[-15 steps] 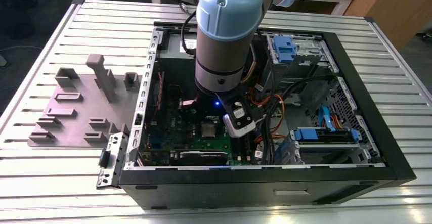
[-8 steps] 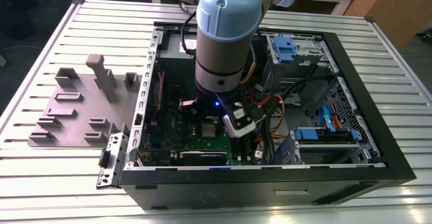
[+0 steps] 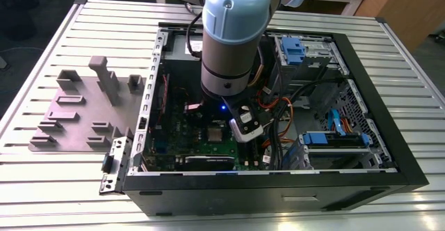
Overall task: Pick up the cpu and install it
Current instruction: 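Place the cpu into insertion slot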
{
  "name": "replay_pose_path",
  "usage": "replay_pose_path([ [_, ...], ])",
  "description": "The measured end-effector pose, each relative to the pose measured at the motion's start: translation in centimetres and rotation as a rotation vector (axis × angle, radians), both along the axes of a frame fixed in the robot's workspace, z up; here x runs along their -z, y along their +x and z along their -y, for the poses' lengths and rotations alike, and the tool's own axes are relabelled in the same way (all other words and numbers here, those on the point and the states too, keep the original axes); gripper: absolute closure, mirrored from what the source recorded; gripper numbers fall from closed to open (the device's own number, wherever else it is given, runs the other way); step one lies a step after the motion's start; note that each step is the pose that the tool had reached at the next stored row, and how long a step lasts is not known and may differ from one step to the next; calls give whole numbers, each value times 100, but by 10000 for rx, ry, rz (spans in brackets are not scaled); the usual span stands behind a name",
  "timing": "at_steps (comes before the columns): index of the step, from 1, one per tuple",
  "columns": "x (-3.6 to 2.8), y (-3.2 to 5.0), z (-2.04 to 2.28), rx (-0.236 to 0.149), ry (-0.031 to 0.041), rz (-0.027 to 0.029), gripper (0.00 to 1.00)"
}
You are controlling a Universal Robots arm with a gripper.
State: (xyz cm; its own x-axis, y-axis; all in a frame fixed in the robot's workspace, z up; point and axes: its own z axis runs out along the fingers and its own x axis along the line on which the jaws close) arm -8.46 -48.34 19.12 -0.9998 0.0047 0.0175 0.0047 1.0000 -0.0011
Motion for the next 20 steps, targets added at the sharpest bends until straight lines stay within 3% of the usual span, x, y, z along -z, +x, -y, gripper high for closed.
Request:
replay_pose_path([
  [10, 9, 0, 0, 0, 0, 0, 46],
  [16, -51, 0, 0, 0, 4, -3, 46],
  [20, -56, 0, 0, 0, 5, -4, 46],
])
